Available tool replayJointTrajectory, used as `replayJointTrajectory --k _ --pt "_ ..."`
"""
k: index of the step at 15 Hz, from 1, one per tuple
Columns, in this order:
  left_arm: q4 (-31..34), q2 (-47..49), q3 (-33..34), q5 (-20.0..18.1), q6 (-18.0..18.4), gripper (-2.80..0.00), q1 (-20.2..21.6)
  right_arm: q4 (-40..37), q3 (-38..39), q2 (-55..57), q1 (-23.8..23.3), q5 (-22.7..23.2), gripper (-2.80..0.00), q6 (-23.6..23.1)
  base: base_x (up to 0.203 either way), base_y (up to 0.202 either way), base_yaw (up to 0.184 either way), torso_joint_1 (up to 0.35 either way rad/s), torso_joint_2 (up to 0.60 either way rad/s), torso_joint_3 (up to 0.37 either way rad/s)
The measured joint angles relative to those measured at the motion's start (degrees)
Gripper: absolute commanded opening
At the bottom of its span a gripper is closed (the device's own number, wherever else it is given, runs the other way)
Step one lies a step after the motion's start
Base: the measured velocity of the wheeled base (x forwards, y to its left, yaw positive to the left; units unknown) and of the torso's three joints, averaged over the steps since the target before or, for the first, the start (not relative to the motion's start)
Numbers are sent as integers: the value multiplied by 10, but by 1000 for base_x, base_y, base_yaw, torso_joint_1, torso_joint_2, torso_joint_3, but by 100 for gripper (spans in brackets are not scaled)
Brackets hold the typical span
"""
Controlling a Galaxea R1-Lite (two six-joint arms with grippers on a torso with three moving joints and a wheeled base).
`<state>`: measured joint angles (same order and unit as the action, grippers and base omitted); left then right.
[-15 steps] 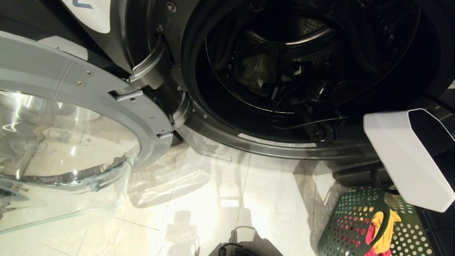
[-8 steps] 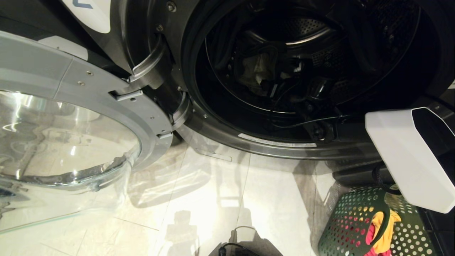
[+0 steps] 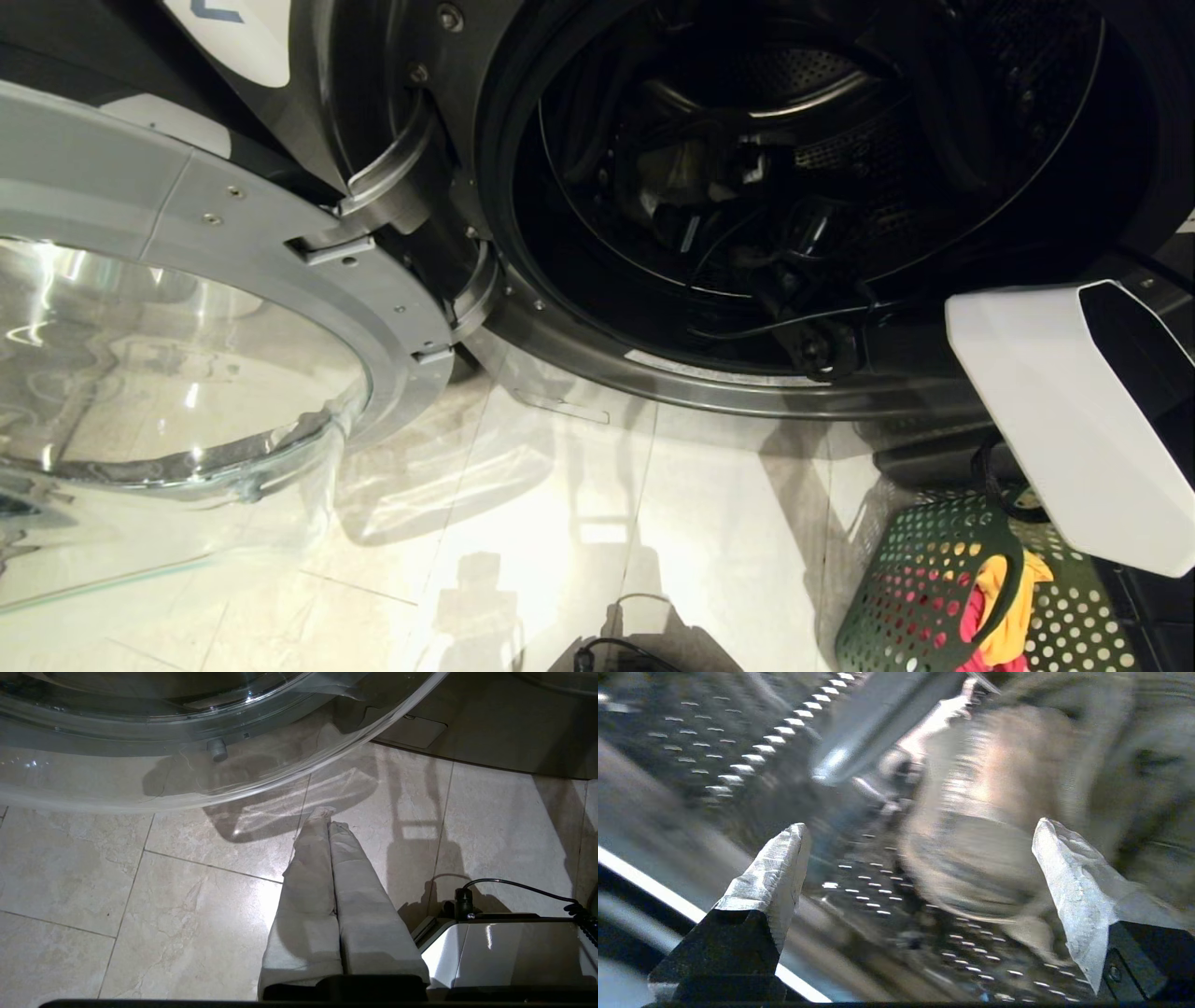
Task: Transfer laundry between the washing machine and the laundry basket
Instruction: Pick a cloth and place it into the basket
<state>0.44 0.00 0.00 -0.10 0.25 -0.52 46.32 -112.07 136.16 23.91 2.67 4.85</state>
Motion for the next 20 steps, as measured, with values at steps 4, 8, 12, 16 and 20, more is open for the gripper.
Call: replayJointTrajectory --k 4,8,12,16,20 --pt "0 0 0 0 0 -280 0 -1 0 -4 16 -1 0 -23 0 0 0 0 0 0" --pt "0 0 0 0 0 -280 0 -1 0 -5 21 -13 0 -52 0 0 0 0 0 0" --pt "0 0 0 0 0 -280 0 0 -1 -7 31 -17 0 -60 0 0 0 0 0 0" --pt "0 0 0 0 0 -280 0 1 0 -10 32 -17 0 -60 104 0 0 -1 1 1" --pt "0 0 0 0 -1 -280 0 0 0 -11 31 -17 0 -60 101 0 0 2 4 2"
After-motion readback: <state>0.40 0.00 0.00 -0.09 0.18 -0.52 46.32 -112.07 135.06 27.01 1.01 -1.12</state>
